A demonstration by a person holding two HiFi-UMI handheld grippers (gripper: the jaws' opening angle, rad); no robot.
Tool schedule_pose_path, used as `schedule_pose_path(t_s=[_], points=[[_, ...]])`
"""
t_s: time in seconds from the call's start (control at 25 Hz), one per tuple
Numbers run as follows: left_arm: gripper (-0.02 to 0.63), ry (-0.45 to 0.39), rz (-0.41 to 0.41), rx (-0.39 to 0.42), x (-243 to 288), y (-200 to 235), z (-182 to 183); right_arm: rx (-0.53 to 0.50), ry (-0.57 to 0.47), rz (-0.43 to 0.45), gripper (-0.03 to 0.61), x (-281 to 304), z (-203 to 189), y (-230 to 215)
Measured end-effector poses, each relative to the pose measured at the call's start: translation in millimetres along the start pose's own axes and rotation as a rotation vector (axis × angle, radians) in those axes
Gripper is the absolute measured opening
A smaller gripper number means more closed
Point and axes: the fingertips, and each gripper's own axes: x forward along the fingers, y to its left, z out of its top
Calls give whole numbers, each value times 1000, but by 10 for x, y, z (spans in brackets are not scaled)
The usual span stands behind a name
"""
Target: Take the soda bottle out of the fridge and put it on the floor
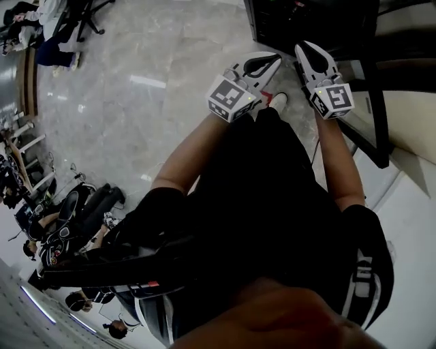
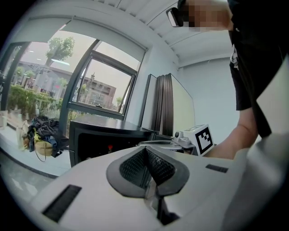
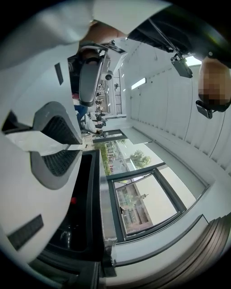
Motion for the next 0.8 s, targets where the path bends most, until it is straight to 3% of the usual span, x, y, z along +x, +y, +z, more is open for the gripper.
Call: schedule_pose_path(t_s=[0.4, 0.52, 0.8], points=[[3, 5, 14, 51, 576, 330, -760, -10, -24, -173, 72, 157, -734, -734], [3, -8, 27, 36, 637, 640, -913, 0, -36, -214, 115, 404, -946, -906], [4, -56, 82, 22, 963, 751, -1101, 4, -48, -320, 261, 386, -1110, -1480]])
